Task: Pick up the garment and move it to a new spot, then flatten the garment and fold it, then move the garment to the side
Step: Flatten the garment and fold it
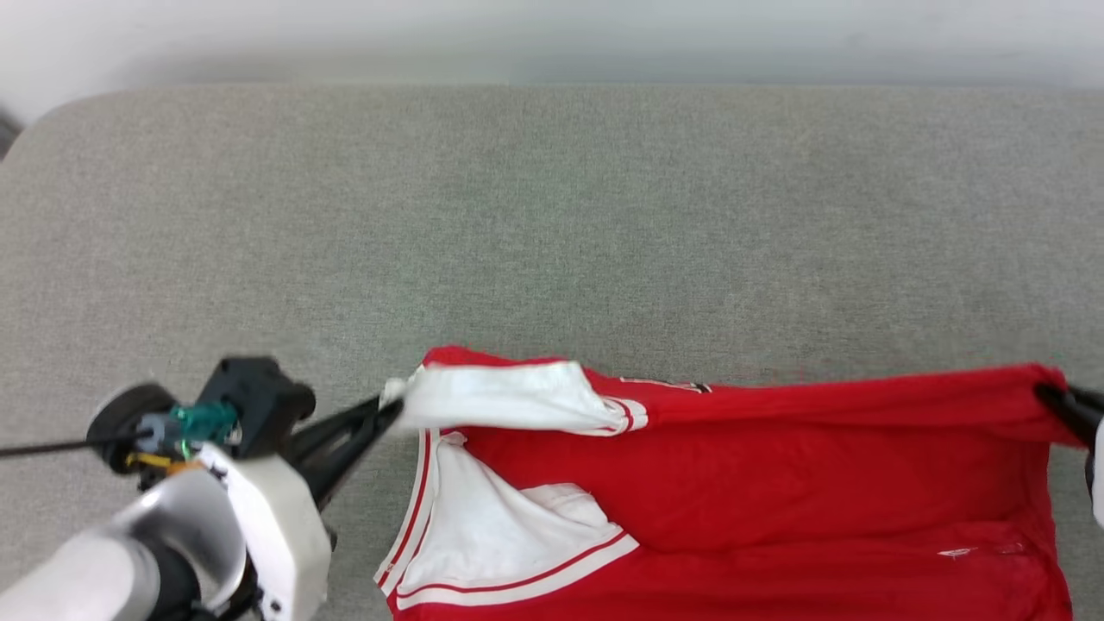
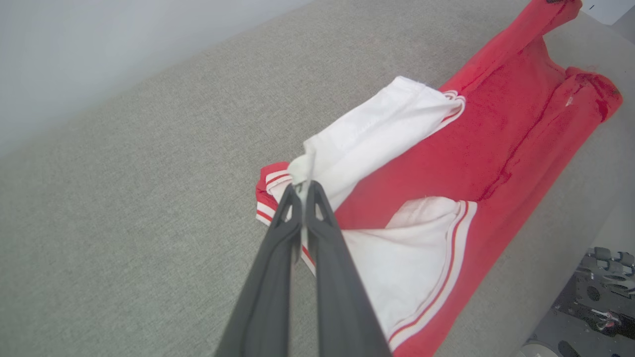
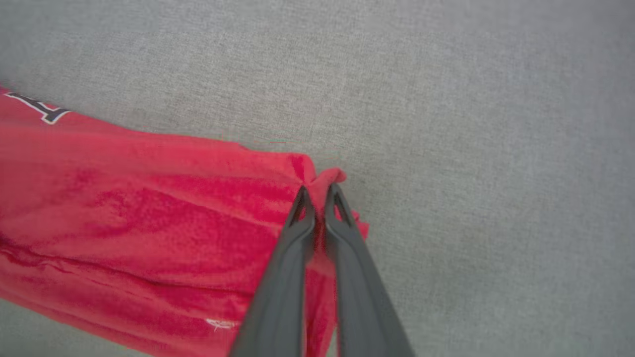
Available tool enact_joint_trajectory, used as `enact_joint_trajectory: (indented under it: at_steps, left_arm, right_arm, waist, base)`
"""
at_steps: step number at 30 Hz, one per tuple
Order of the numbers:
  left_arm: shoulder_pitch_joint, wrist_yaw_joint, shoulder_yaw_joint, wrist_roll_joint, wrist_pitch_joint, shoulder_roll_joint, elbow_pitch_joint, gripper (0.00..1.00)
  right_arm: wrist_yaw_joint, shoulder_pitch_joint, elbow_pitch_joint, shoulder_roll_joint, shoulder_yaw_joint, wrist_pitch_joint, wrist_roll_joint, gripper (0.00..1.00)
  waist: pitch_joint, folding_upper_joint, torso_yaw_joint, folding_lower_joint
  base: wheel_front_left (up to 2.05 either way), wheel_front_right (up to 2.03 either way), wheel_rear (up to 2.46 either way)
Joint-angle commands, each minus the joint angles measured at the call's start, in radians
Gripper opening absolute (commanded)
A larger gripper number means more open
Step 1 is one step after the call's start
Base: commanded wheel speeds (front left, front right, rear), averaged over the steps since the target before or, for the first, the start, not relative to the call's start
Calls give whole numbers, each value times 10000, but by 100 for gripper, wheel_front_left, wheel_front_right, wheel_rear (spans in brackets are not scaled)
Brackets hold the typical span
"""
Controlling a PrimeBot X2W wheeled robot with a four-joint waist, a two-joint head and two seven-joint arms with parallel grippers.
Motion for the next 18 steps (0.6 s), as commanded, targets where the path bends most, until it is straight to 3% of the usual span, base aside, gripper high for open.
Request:
enact_joint_trajectory:
  at_steps: [1,8,18]
  left_arm:
    - [408,160,-32,-93,-110,128,-99,0]
    - [1818,476,-409,-668,-142,344,-74,0]
    - [2022,-64,-1287,-384,-28,-230,1469,0]
  right_arm:
    - [-3,412,-192,-47,-164,63,-5,0]
    - [-4,2036,-482,125,-465,608,415,0]
    - [-4,2492,16,-255,297,466,408,0]
  waist:
    - [-90,-1,-30,1]
    - [-89,-1,-16,1]
    - [75,-1,-31,1]
  base:
    - [0,0,0]
    - [0,0,0]
    - [0,0,0]
